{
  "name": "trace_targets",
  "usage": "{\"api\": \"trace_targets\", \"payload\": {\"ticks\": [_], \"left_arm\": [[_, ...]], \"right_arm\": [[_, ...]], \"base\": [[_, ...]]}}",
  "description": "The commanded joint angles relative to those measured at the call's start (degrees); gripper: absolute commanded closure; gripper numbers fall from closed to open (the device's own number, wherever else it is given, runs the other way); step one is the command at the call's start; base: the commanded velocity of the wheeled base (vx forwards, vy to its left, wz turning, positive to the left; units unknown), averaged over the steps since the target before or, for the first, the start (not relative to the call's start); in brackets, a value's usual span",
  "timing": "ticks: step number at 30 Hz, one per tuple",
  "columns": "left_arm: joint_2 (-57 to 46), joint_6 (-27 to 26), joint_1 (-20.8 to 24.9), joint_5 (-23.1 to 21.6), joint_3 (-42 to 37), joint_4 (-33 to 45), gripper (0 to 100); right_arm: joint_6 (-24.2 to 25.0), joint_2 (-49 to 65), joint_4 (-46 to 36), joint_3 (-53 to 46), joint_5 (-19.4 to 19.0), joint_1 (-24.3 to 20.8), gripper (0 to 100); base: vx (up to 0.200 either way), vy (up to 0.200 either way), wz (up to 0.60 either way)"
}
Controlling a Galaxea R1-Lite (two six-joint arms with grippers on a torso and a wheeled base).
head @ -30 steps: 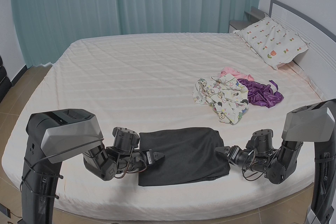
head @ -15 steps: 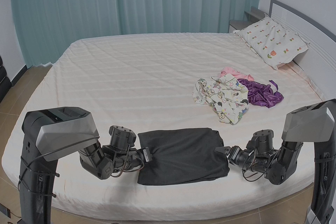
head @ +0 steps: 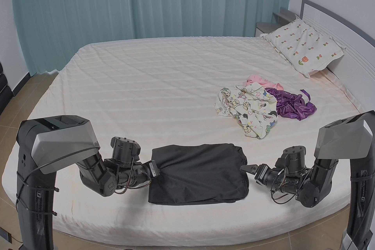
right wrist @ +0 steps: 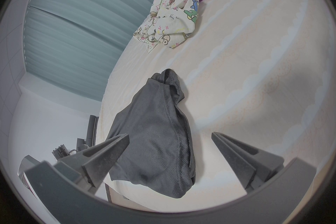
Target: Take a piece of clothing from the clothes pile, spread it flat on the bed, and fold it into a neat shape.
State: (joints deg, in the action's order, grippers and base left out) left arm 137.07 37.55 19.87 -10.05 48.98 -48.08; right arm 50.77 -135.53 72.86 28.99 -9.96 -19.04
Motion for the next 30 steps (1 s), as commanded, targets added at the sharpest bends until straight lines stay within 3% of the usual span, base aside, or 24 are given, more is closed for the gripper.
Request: {"api": "trace_targets", "payload": {"ticks": [1,12,30], "left_arm": [[-0.31,0.07,-0.71,-0.06,-0.55,0.09,100],[-0.4,0.16,-1.24,-0.06,-1.43,0.09,100],[-1.63,2.36,-1.77,0.03,-2.49,0.09,100]], "right_arm": [[0.11,-0.26,0.09,0.01,-0.06,-0.03,0],[0.03,-2.63,6.68,-1.74,0.03,-0.03,0],[0.03,-2.72,6.85,-1.74,-0.06,-0.03,0]], "base": [[0.0,0.0,0.0],[0.0,0.182,0.0],[0.0,0.2,0.0]]}}
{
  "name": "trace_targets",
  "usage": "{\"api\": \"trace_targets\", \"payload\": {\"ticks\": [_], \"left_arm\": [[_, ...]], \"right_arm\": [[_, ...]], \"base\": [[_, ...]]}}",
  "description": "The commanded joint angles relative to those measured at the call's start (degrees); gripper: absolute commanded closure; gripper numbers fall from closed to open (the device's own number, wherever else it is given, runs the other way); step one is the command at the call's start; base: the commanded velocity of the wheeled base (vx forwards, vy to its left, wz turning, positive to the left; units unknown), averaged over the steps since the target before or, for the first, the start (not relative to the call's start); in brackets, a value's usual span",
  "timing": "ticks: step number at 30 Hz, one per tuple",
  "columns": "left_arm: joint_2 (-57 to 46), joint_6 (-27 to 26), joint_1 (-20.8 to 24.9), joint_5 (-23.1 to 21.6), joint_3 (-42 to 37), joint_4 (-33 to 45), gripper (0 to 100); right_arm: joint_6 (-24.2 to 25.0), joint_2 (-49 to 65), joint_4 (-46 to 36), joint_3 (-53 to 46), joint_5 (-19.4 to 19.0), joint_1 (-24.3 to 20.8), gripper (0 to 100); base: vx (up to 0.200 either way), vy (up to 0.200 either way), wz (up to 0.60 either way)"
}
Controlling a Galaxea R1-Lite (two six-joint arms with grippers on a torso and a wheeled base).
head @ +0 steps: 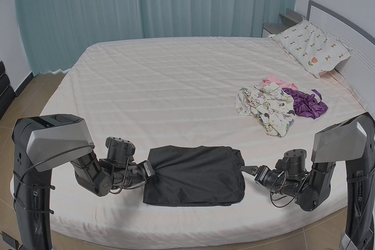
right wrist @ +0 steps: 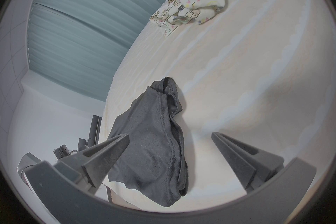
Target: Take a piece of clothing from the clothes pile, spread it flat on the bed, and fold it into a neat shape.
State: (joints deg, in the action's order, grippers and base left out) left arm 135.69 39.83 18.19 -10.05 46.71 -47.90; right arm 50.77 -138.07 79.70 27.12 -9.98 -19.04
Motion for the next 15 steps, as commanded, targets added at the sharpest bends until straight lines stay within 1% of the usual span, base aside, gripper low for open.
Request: {"api": "trace_targets", "payload": {"ticks": [1,15], "left_arm": [[-0.25,0.08,-0.08,0.03,-0.22,-0.09,100],[-0.78,0.08,-0.43,0.03,-1.45,0.0,100]], "right_arm": [[0.03,-0.18,0.01,0.03,-0.04,-0.03,0],[0.03,-0.18,0.01,0.12,0.05,-0.03,0]], "base": [[0.0,0.2,0.0],[0.0,0.2,0.0]]}}
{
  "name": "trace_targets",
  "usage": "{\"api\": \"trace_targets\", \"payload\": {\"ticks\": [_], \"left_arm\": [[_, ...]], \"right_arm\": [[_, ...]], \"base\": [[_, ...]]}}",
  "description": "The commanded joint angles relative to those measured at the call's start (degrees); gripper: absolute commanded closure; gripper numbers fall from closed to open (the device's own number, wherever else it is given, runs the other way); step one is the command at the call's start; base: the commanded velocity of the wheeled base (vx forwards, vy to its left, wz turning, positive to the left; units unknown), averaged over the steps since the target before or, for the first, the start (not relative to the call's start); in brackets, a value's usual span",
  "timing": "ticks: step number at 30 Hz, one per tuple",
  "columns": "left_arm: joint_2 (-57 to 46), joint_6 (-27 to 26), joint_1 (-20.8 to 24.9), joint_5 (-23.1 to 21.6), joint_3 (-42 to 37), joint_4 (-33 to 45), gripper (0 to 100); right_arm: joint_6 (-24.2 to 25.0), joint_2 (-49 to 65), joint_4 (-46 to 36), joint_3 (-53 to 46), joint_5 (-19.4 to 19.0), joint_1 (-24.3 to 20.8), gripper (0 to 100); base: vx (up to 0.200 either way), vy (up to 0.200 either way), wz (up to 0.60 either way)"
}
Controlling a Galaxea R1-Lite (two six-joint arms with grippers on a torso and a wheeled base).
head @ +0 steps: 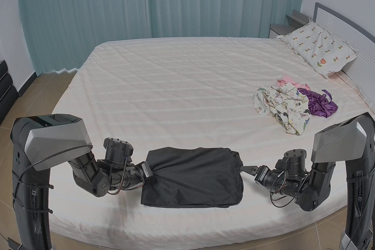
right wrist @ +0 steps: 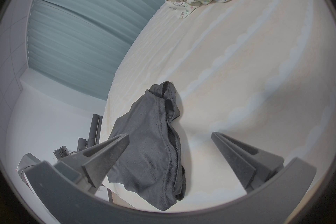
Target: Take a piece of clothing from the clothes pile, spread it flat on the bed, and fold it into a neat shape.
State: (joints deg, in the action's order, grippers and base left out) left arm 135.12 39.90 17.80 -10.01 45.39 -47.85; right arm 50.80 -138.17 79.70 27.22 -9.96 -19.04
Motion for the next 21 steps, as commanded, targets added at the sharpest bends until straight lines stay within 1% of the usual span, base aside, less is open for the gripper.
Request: {"api": "trace_targets", "payload": {"ticks": [1,2,9,10,17,20,21], "left_arm": [[-0.21,0.0,-0.04,-0.01,-0.12,-0.05,100],[-0.21,0.0,0.04,-0.01,-0.12,-0.14,100],[-0.12,-0.09,0.04,-0.01,-0.47,-0.32,100],[-0.12,-0.17,0.04,-0.01,-0.83,-0.49,0],[-0.3,-0.17,-0.22,-0.1,-1.0,-0.76,0],[-0.82,0.62,-2.15,-0.27,-0.12,-1.99,0],[-0.91,1.67,-3.21,-0.71,0.41,-2.6,0]], "right_arm": [[0.0,-0.08,0.01,-0.06,-0.06,-0.03,0],[0.0,-0.08,0.01,0.02,0.03,-0.03,0],[-0.09,-0.08,0.1,0.02,0.03,-0.03,0],[-0.09,-0.08,0.01,0.02,0.03,-0.03,0],[-0.17,-0.44,0.1,0.02,0.47,-0.21,0],[-1.05,-0.08,0.1,-0.33,0.91,-1.61,0],[-1.05,-0.08,0.1,-0.33,0.91,-1.61,0]], "base": [[0.0,0.2,0.0],[0.0,0.2,0.0],[0.0,0.0,0.0],[0.0,0.0,0.0],[0.0,0.0,0.0],[0.0,0.0,0.0],[0.0,0.0,0.0]]}}
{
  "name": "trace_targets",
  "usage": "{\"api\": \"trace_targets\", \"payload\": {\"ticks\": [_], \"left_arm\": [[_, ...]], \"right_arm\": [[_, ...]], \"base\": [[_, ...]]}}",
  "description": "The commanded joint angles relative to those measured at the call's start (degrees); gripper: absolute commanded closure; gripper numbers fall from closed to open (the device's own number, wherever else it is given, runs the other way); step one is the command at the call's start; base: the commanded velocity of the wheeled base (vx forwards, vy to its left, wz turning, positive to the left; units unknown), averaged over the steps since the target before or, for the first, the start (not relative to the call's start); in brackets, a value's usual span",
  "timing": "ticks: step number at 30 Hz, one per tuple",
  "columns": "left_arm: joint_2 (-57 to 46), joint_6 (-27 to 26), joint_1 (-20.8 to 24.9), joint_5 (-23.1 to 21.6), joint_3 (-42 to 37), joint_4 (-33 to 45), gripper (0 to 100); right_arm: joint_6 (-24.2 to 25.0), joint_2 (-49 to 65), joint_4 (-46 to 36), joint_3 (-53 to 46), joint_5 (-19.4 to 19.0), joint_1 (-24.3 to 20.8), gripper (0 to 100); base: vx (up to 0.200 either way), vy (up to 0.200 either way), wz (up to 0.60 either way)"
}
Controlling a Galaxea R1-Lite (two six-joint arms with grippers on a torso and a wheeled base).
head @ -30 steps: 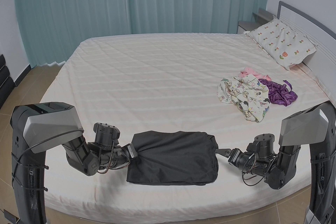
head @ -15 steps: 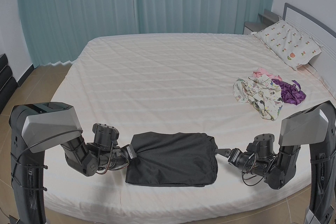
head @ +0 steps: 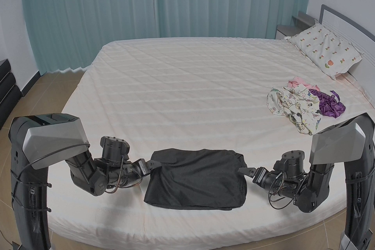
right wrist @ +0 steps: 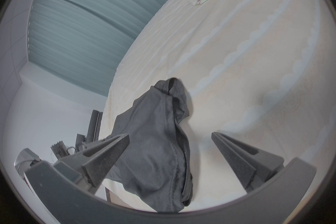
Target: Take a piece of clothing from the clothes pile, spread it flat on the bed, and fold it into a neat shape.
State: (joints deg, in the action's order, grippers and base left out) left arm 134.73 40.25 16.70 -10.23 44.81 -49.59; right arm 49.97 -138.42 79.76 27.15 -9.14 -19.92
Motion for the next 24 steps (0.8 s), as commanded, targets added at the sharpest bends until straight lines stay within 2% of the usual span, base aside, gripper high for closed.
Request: {"api": "trace_targets", "payload": {"ticks": [1,4,14,15,18,21,24], "left_arm": [[-0.52,2.02,-2.46,-0.76,1.24,-0.95,0],[-0.61,5.27,-3.61,-2.87,2.65,-0.68,0],[-0.08,5.54,-6.86,-4.71,4.85,-0.33,0],[-0.08,5.54,-6.86,-4.71,4.85,-0.33,0],[0.01,5.54,-6.86,-4.71,4.93,-0.33,0],[0.27,5.63,-6.86,-4.71,5.02,-0.24,0],[0.27,5.54,-6.86,-4.71,5.11,-0.24,0]], "right_arm": [[-1.1,0.88,0.13,-2.28,0.09,-2.76,0],[-4.79,0.7,0.13,-3.86,0.09,-5.74,0],[-9.89,-0.27,-0.57,-3.95,-0.7,-6.62,0],[-11.56,-0.62,-1.01,-3.77,-0.79,-6.89,100],[-13.23,-0.36,-3.65,-3.77,-0.7,-7.06,100],[-17.71,-0.09,-6.81,-4.21,-0.26,-6.89,100],[-18.5,0.17,-6.9,-4.56,0.09,-6.71,100]], "base": [[0.0,0.0,0.0],[0.0,0.0,0.0],[0.0,0.0,0.0],[0.0,0.0,0.0],[0.0,0.0,0.0],[0.0,0.0,0.0],[0.0,0.0,0.0]]}}
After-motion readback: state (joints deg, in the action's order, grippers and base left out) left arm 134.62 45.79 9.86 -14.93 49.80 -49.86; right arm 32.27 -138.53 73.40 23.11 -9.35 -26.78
